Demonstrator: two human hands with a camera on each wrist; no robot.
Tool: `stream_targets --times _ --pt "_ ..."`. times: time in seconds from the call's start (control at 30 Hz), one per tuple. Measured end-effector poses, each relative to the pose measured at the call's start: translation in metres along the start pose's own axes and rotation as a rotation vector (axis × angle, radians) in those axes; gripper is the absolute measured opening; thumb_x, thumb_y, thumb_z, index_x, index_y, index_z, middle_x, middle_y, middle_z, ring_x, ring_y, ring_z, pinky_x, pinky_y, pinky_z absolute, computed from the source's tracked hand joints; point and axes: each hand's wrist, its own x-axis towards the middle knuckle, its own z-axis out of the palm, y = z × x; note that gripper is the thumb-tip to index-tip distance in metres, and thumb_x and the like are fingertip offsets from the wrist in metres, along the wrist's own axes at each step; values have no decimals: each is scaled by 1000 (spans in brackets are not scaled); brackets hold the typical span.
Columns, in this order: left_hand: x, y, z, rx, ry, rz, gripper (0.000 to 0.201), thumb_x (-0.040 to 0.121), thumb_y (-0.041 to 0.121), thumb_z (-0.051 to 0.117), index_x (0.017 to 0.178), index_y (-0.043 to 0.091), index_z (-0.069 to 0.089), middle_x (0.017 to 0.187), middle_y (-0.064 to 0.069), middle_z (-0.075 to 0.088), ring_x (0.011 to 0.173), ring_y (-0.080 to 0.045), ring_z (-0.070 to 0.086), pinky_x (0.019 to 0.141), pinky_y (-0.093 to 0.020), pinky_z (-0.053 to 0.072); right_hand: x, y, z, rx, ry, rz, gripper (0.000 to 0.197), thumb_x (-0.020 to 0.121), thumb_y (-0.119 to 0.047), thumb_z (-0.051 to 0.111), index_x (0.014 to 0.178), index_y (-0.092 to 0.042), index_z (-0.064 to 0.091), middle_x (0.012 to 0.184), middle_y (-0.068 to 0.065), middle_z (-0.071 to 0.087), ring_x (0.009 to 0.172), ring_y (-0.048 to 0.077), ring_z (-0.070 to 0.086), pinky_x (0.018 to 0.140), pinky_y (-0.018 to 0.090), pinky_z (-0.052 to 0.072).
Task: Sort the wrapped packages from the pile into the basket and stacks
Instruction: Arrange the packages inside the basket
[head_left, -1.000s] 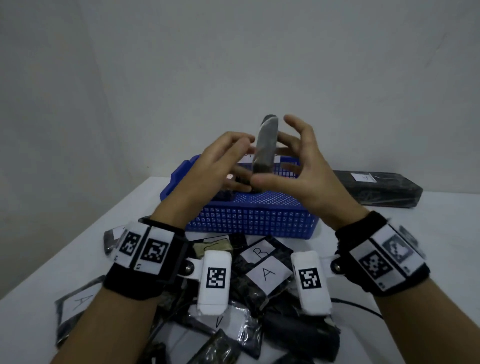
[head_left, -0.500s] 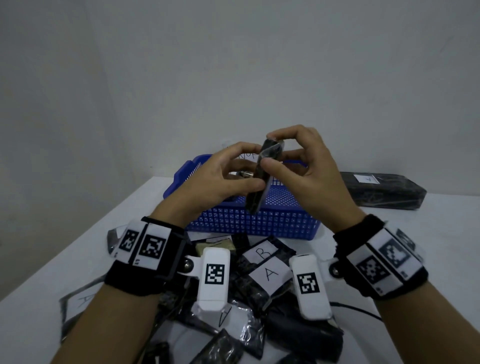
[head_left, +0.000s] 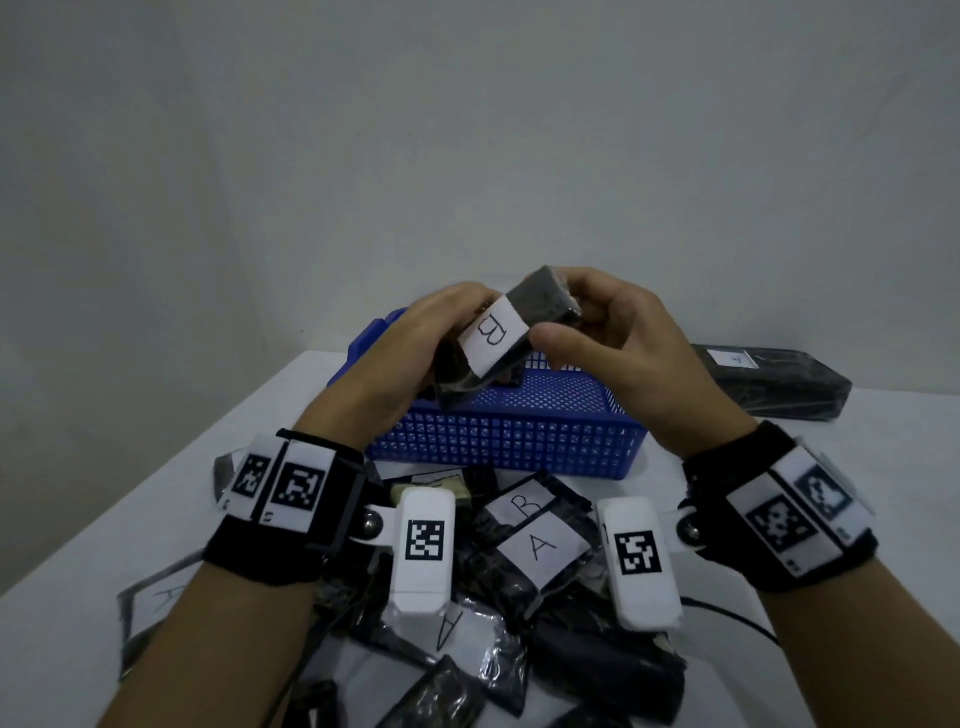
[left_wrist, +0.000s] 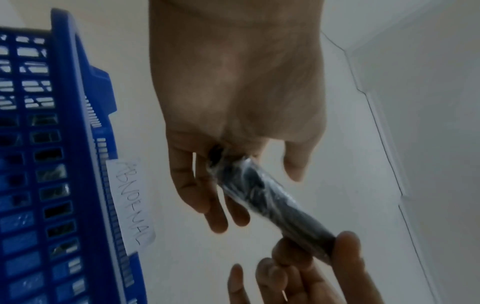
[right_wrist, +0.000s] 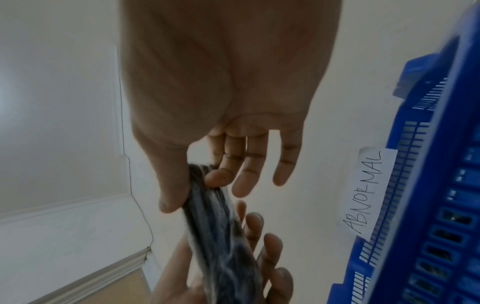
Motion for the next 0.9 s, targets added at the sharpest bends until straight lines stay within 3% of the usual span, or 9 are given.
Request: stream_targets --times 0.07,0.17,0.23,0.3,0.4,0.5,0.63,0.77,0.9 --pt "0 -1 -4 58 9 44 23 100 38 53 107 21 65 92 4 67 80 -12 64 68 -26 52 1 4 -1 -30 61 -19 42 88 -27 74 125 -11 62 108 15 72 95 27 70 80 26 56" --pt "-1 -5 -10 96 -53 55 43 85 30 75 126 24 61 117 2 68 102 -20 67 81 -34 58 1 8 -5 -12 155 26 48 91 -29 66 135 -14 54 99 3 74 86 8 70 75 20 54" --pt "-1 -3 -8 124 -37 58 49 82 23 78 128 23 62 119 4 68 104 -14 67 80 -32 58 -1 7 -7 -60 181 64 51 94 -31 62 142 -23 46 104 5 73 86 8 70 75 21 55" --pt "0 -2 -6 141 5 66 47 82 20 78 127 21 64 111 7 71 94 -8 67 73 -28 57 -1 10 -11 -220 185 60 51 92 -42 62 139 -24 52 115 13 67 91 23 70 75 31 60" --pt "-1 0 -5 198 50 73 49 80 26 80 126 22 65 107 9 72 87 -2 66 67 -21 52 -1 10 -18 -359 178 61 49 91 -48 62 134 -25 58 119 4 65 94 33 68 81 50 59" --pt "0 4 0 228 76 107 55 74 35 82 126 26 65 112 9 73 99 -7 68 79 -26 55 -2 2 -30 -418 173 67 66 81 -54 65 141 -33 50 131 -8 53 102 11 64 85 33 59" --pt "16 25 15 252 -7 109 59 73 34 85 126 28 61 108 6 75 96 -10 71 79 -27 58 -10 -19 -61 -480 108 3 88 75 -49 82 149 -44 36 139 -20 47 114 -10 54 84 10 51" --pt "48 48 49 315 -131 137 58 75 32 86 126 29 57 104 5 75 94 -11 72 85 -32 58 -22 -39 -101 -577 77 81 77 68 -43 81 138 -43 50 126 -20 60 114 -6 57 85 17 52" --pt "85 51 100 323 -242 151 62 77 31 84 131 27 54 104 3 73 91 -11 71 83 -29 59 -38 -36 -152 -826 117 151 57 74 -35 85 126 -42 62 117 -19 64 109 3 59 85 25 51"
